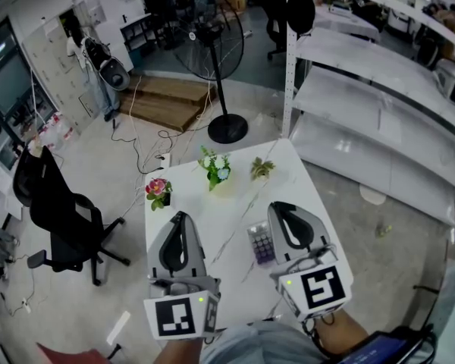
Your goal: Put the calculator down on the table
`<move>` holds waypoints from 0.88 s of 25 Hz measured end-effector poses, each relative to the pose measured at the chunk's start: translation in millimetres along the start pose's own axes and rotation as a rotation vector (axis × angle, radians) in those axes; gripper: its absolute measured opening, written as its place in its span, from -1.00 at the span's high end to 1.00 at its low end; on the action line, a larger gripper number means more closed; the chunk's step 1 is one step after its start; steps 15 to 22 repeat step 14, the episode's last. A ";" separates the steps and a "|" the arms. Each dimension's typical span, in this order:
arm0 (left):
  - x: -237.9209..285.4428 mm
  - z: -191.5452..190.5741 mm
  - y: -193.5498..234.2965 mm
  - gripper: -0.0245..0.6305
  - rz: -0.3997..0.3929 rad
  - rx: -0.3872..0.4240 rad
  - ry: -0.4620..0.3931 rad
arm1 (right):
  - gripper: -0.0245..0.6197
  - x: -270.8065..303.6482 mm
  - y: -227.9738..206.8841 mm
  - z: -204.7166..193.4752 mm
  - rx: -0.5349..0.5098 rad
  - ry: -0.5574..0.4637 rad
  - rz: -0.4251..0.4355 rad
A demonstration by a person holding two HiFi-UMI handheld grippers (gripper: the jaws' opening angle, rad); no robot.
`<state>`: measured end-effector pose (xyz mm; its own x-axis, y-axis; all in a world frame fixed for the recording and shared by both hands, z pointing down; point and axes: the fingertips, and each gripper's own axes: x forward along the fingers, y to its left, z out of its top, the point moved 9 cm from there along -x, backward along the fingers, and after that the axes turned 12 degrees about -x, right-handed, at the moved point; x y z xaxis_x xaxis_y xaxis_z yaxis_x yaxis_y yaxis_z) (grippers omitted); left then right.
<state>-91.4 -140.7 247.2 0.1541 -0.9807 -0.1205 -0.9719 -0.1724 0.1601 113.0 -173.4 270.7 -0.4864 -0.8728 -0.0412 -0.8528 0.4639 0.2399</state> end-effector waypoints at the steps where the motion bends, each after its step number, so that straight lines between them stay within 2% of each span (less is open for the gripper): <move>1: 0.3 -0.3 0.0 0.90 -0.002 0.000 0.000 | 0.89 0.5 0.2 -0.4 0.000 0.001 -0.001; 22: 5.5 -8.5 -1.2 0.90 -0.012 -0.033 0.033 | 0.89 5.6 -1.8 -4.0 -0.001 0.010 -0.007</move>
